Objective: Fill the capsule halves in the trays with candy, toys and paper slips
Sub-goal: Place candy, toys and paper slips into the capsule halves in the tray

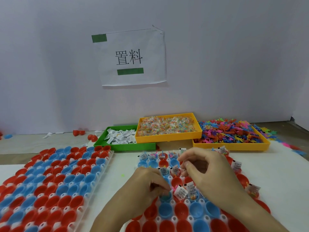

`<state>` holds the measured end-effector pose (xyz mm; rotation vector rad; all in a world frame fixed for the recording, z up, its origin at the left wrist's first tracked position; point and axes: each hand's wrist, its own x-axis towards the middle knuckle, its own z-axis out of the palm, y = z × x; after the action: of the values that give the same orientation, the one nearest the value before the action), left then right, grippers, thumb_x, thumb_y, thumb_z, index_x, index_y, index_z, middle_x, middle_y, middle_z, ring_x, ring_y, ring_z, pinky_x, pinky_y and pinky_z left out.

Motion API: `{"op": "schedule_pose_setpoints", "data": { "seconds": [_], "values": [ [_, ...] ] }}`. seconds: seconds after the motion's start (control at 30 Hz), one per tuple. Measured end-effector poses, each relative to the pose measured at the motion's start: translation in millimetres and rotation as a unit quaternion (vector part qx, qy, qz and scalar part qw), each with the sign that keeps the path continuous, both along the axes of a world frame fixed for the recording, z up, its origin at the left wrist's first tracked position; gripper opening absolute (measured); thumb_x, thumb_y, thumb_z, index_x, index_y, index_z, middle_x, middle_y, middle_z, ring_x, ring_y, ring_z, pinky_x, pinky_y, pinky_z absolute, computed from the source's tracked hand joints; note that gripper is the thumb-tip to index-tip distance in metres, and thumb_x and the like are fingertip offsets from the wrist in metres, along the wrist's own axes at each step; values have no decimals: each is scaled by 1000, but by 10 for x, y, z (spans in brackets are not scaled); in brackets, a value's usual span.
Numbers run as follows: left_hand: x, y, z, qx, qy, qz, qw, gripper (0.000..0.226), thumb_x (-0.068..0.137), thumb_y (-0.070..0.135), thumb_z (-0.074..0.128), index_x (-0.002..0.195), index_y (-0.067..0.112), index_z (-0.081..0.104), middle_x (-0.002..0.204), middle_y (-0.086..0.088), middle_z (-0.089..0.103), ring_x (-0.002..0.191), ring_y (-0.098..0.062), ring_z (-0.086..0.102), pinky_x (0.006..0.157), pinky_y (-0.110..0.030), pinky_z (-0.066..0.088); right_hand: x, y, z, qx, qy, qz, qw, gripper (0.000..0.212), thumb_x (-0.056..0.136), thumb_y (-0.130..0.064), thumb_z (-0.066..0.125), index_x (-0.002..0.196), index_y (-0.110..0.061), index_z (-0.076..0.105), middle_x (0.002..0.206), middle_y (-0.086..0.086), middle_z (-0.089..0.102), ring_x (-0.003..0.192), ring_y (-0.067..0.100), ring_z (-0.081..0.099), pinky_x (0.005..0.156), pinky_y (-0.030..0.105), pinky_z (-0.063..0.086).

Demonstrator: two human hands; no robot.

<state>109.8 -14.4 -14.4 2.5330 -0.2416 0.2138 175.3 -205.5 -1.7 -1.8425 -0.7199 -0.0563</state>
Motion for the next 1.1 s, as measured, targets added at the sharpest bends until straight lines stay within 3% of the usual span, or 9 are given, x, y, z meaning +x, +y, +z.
{"op": "schedule_pose_setpoints", "data": {
  "seconds": [0.1, 0.2, 0.3, 0.47, 0.6, 0.7, 0.9, 1.0, 1.1],
  "values": [
    [-2, 8, -5, -10, 11, 29, 999, 14, 84, 17, 77, 90, 29, 75, 77, 20, 65, 72, 2, 61, 69, -14, 51, 0, -4, 6, 1, -1, -3, 1000, 28, 93, -3, 63, 86, -29, 72, 78, -11, 73, 74, 6, 71, 74, 26, 59],
    [8, -2, -8, 2, 5, 12, 1000, 10, 83, 15, 77, 83, 25, 78, 77, 24, 61, 74, 3, 59, 67, -11, 46, 0, -11, 15, 2, -1, -6, 1000, 29, 93, -3, 63, 86, -29, 72, 78, -12, 73, 75, 7, 71, 74, 28, 60],
    [20, -13, -18, 17, -3, 15, 1000, 9, 83, 20, 78, 88, 27, 80, 81, 26, 54, 79, 7, 54, 68, -9, 44, 10, -16, 17, -1, -6, -9, 1000, 29, 93, -4, 63, 86, -30, 72, 78, -12, 73, 75, 8, 71, 74, 29, 60],
    [21, -38, -41, 32, 8, 24, 999, 13, 85, 26, 75, 97, 30, 79, 88, 26, 50, 80, 1, 53, 72, -11, 46, 30, -30, 15, -4, -7, -13, 1000, 30, 93, -4, 62, 86, -32, 72, 78, -12, 73, 75, 8, 70, 74, 30, 60],
    [-29, 2, -34, 1, -16, 16, 1000, 14, 85, 26, 76, 96, 34, 79, 87, 19, 56, 82, -6, 54, 70, -20, 47, 58, -51, 14, 2, -3, -12, 1000, 29, 94, -5, 62, 86, -31, 72, 78, -9, 73, 74, 9, 71, 73, 31, 60],
    [-42, 43, -37, -44, -45, 18, 998, 16, 88, 26, 72, 96, 38, 79, 86, 14, 61, 82, -11, 57, 65, -17, 45, 86, -75, 20, 9, -3, -14, 1000, 30, 95, -5, 61, 87, -32, 72, 77, -11, 73, 73, 8, 71, 72, 27, 60],
    [278, 242, 15, -19, -146, 225, 963, 17, 91, 16, 63, 94, 32, 69, 90, 17, 63, 82, -1, 58, 69, -13, 43, 152, -112, 22, 17, -7, -33, 999, 32, 94, -4, 62, 86, -33, 72, 77, -15, 72, 75, 5, 70, 70, 19, 57],
    [668, 547, 140, -20, -138, 340, 930, 5, 91, 16, 62, 92, 19, 65, 86, 6, 63, 76, -5, 58, 70, -25, 51, 177, -121, 20, 26, -2, -36, 999, 32, 94, -4, 61, 86, -32, 73, 76, -14, 73, 72, 6, 70, 67, 18, 57],
    [1025, 899, 202, 38, -80, 402, 911, 9, 92, 12, 59, 100, 9, 63, 94, -5, 64, 83, -19, 60, 78, -35, 53, 188, -135, 26, 37, 6, -32, 999, 31, 95, -5, 59, 86, -31, 73, 77, -13, 73, 71, 6, 71, 65, 17, 56]
  ]
}}
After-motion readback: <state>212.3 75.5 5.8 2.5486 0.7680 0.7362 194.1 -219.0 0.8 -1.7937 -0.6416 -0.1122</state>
